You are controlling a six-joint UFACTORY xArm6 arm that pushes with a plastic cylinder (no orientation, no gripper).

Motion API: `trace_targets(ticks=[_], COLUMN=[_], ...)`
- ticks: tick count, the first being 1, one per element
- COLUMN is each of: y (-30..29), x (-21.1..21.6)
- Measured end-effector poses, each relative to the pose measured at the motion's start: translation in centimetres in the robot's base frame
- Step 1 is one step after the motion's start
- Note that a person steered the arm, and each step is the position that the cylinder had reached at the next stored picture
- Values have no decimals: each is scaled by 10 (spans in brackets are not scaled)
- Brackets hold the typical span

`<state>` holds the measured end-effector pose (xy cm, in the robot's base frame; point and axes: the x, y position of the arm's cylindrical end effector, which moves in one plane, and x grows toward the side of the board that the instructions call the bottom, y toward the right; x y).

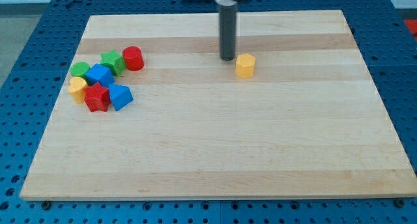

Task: Push yellow hexagon to the clogs

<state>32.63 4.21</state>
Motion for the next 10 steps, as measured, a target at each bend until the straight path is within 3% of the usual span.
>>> trace_targets(ticks=[1,2,3,7,9,10], y=[48,56,39,-43,-5,-5], x=[-19,-13,20,28,32,55])
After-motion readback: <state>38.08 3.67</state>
